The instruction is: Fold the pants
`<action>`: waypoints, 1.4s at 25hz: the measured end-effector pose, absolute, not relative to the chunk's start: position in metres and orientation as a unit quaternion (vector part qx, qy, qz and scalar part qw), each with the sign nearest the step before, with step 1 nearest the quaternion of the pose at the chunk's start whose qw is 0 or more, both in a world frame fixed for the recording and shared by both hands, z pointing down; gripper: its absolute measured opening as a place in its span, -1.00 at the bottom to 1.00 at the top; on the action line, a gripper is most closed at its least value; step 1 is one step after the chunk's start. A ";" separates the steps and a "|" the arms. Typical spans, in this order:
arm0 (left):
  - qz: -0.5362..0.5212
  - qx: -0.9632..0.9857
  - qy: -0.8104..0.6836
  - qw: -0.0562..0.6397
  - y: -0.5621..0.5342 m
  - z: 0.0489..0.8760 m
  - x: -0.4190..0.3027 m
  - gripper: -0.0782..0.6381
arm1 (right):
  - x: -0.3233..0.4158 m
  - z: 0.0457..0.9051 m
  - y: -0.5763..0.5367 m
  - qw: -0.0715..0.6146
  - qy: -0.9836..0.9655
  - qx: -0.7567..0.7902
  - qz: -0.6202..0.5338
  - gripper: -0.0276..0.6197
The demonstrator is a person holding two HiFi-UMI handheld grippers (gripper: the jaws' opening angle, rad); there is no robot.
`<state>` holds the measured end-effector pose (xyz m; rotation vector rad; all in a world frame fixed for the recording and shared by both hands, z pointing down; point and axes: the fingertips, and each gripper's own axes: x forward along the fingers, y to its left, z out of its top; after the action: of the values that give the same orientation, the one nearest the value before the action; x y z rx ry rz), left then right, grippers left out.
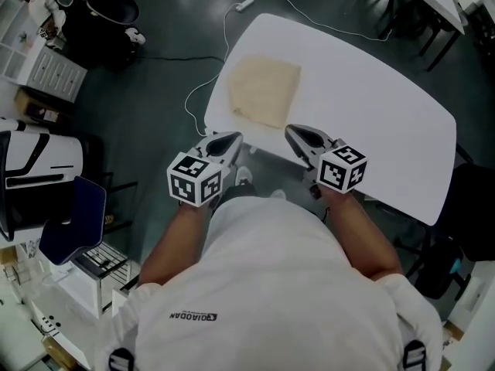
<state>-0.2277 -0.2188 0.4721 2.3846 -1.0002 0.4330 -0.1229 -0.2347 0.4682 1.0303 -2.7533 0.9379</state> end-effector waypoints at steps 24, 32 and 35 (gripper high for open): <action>0.175 0.897 -0.323 0.244 -0.206 0.476 -0.235 -0.70 | -0.115 0.474 -0.197 -0.002 -0.875 0.390 0.287 -0.86; 0.196 0.921 -0.266 0.208 -0.246 0.471 -0.327 -0.70 | -0.187 0.481 -0.230 -0.022 -0.837 0.467 0.284 -0.86; 0.194 0.926 -0.252 0.205 -0.266 0.477 -0.367 -0.70 | -0.220 0.483 -0.240 -0.027 -0.821 0.496 0.281 -0.86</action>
<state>-0.3671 -0.2659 0.4765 2.5814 -0.7016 0.5398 -0.2197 -0.2404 0.4834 1.5847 -2.6261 0.8984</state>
